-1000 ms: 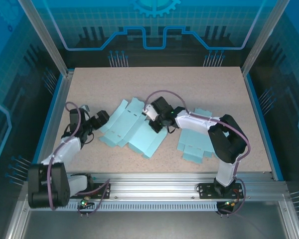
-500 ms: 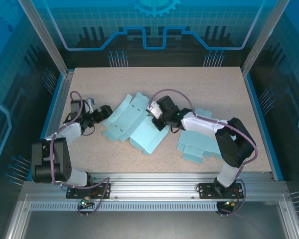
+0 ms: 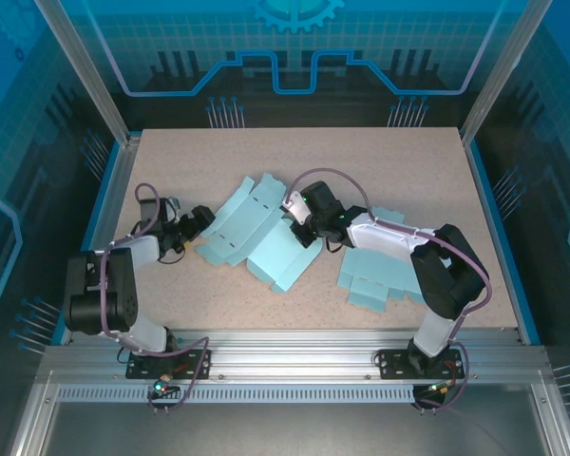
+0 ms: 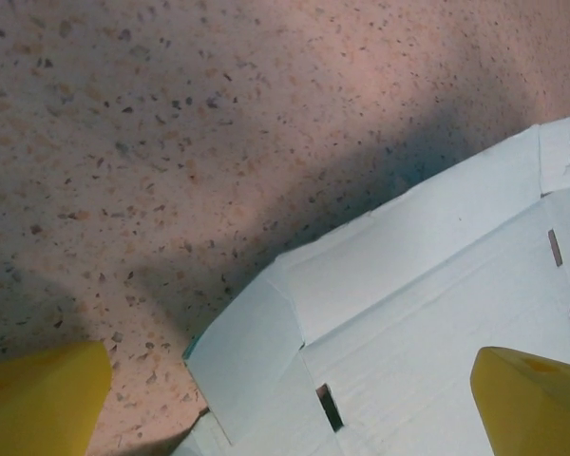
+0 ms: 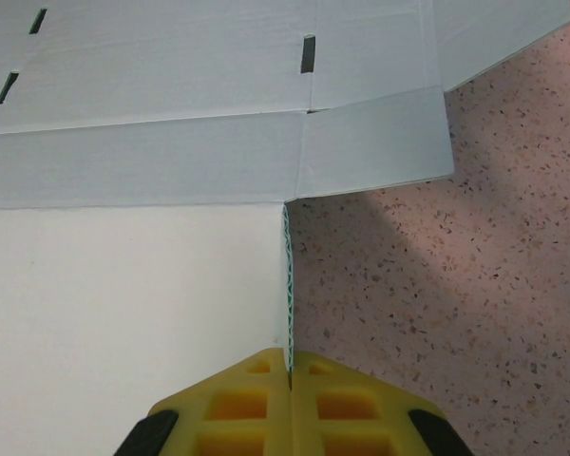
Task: Fold the paper box
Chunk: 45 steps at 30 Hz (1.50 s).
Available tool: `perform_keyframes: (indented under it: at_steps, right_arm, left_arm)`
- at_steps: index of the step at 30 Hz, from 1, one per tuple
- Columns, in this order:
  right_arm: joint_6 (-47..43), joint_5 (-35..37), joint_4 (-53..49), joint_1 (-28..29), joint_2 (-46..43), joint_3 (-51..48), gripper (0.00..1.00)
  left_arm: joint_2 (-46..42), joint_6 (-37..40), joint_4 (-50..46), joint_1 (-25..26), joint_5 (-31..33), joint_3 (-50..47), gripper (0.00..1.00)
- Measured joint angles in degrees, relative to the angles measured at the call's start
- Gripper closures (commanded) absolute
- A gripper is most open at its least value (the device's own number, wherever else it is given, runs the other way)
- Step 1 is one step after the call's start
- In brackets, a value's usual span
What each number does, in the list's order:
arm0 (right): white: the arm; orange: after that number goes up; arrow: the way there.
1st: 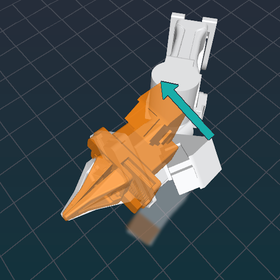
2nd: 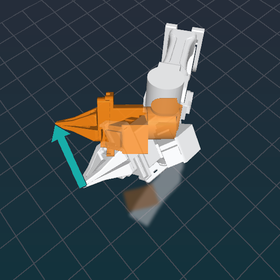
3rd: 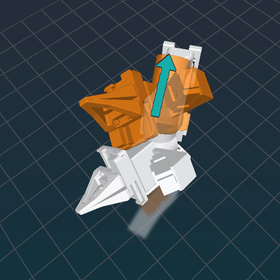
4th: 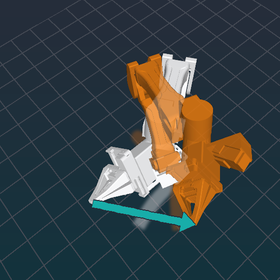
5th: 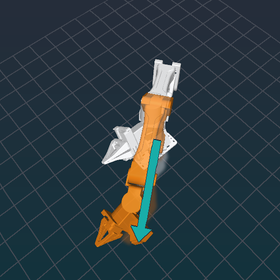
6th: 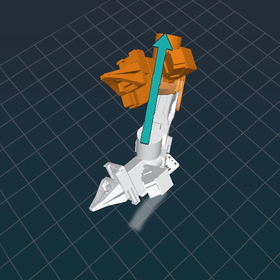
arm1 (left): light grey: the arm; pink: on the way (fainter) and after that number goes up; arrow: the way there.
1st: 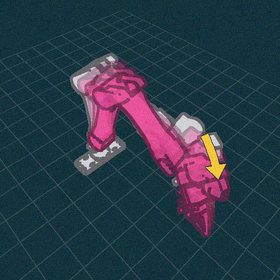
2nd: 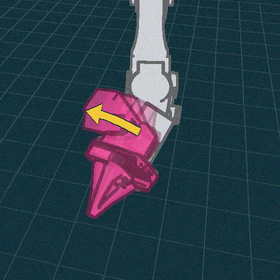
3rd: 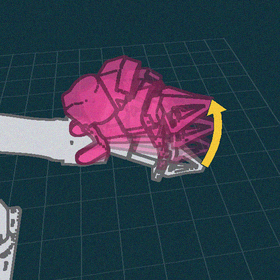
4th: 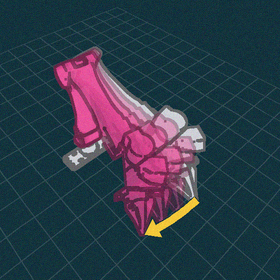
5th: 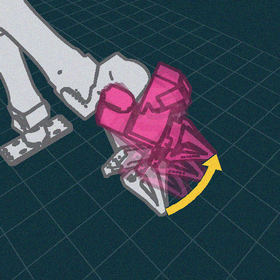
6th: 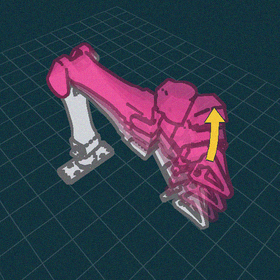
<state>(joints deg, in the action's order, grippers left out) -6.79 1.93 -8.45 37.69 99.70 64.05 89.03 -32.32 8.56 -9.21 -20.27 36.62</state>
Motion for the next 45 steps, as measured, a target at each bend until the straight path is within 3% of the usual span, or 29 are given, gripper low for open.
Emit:
perform_keyframes:
  at_steps: [3,7,9,13,19,25,30,37,45]
  right_arm:
    - [0.2,-0.4,0.0,0.0,0.0,0.0,1.00]
    - [0.4,-0.9,0.0,0.0,0.5,0.0,1.00]
    - [0.4,-1.0,0.0,0.0,0.8,0.0,1.00]
    - [0.5,-1.1,0.0,0.0,1.5,0.0,1.00]
    - [1.3,0.0,-0.7,-0.2,3.0,0.1,1.00]
    - [3.3,1.1,-1.1,-0.4,3.4,0.1,0.98]
    - [5.8,1.1,-1.2,-1.0,3.3,0.1,0.70]
    - [10.1,1.2,-2.3,-1.5,-1.7,-1.2,0.39]
    - [13.0,1.1,-4.8,-2.8,-12.8,-3.4,0.26]
  left_arm:
    - [1.0,-2.5,2.3,0.1,0.1,-0.2,0.03]
    - [2.8,-4.9,4.7,0.2,0.6,0.0,0.22]
    - [4.3,-5.7,6.1,0.2,0.5,0.5,0.33]
    - [8.9,-7.1,10.9,1.4,-1.3,1.8,0.67]
    - [10.4,-7.8,14.9,2.8,-4.3,1.8,0.99]
    - [7.0,-4.6,17.3,3.2,-6.2,1.8,1.00]
    - [-1.8,3.8,17.6,5.9,-6.2,1.7,1.00]
    - [-14.6,21.9,17.3,12.5,-6.2,-0.5,1.00]
    - [-21.7,37.6,17.2,14.4,-8.5,-4.8,1.00]
